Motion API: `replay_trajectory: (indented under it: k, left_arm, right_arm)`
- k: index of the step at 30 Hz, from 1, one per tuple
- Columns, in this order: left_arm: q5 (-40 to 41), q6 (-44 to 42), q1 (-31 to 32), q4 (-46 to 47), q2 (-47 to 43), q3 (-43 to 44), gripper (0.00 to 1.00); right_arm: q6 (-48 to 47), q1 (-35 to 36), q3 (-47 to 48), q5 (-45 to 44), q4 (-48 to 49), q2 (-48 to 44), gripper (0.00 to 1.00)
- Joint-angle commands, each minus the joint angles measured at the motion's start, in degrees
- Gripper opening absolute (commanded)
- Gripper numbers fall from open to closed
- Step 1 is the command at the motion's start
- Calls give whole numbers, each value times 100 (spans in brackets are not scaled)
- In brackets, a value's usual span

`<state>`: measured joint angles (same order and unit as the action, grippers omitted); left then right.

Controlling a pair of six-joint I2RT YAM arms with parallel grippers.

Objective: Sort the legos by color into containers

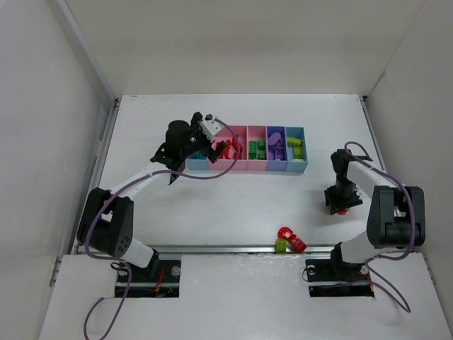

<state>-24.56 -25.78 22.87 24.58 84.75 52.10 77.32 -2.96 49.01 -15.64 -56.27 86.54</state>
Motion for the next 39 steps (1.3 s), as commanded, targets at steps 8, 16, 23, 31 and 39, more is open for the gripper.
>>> replay_trajectory:
  k: [8, 16, 23, 31, 39]
  left_arm:
    - [-32, 38, -11, 126, -319, 20, 97]
    - [-84, 38, -11, 126, -319, 20, 97]
    - [-84, 38, -64, 126, -319, 20, 97]
    - [-32, 38, -64, 126, -319, -33, 97]
    - [-84, 38, -64, 126, -319, -33, 97]
  right_arm:
    - [-278, -20, 56, -405, 37, -111, 81]
    - [-156, -20, 170, -870, -156, -102, 79]
    - [-156, -20, 292, -1011, 20, 73, 51]
    - [-559, 32, 240, -836, 423, 48, 28]
    - [-1848, 752, 547, -994, 1170, -138, 19]
